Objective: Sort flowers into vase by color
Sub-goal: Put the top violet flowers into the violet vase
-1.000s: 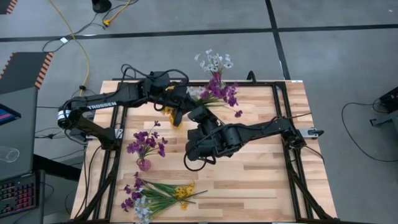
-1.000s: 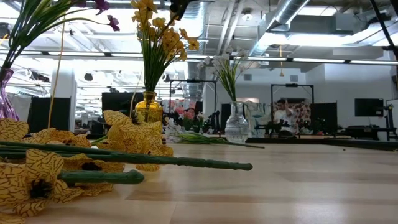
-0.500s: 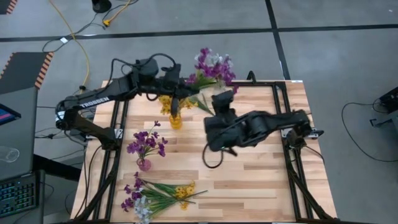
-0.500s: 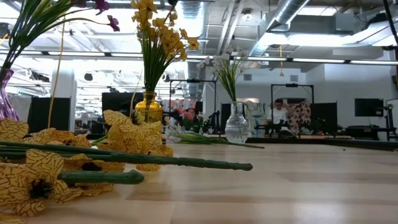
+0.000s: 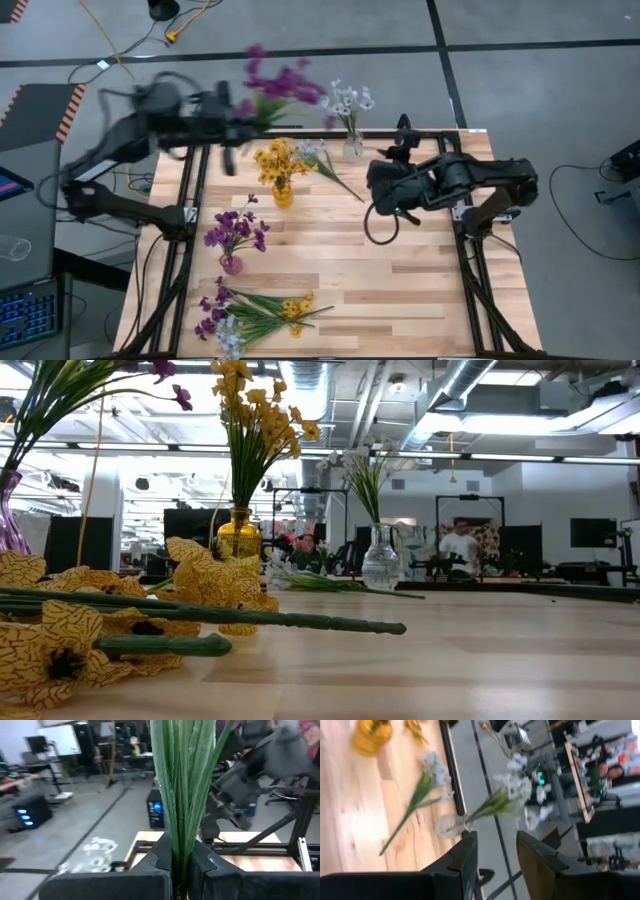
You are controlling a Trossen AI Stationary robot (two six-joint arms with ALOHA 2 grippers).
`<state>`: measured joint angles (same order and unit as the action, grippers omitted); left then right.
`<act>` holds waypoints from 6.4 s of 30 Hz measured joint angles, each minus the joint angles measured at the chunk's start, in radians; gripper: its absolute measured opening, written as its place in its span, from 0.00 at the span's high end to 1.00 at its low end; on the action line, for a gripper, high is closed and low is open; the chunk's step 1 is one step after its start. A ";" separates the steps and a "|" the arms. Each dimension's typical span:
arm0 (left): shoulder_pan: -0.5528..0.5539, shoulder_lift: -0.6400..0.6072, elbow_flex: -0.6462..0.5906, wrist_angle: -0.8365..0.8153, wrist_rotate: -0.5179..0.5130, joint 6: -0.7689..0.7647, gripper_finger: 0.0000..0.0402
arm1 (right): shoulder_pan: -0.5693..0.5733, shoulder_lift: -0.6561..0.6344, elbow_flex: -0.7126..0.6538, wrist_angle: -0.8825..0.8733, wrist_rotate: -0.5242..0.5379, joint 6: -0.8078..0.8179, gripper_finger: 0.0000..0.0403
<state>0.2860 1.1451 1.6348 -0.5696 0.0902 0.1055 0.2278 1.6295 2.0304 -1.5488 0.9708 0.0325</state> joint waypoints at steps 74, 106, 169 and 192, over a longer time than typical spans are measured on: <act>-1.475 -0.425 -1.143 0.229 -1.661 -1.037 1.00 | -0.234 -0.216 -0.896 1.013 -0.060 -0.006 0.60; -1.398 -0.174 -1.143 0.220 -1.661 -1.039 0.99 | -0.199 -0.216 -0.896 1.034 -0.059 -0.015 0.60; -1.389 -0.129 -1.263 0.037 -1.625 -1.368 0.99 | -0.199 -0.216 -0.896 1.034 -0.058 -0.015 0.60; -1.389 -0.131 -1.264 0.037 -1.533 -1.344 0.76 | -0.199 -0.216 -0.896 1.036 -0.058 -0.015 0.60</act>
<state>-1.1034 1.0138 0.3710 -0.5326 -1.4430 -1.2387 0.0284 1.4136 1.1347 -0.5129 0.9123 0.0179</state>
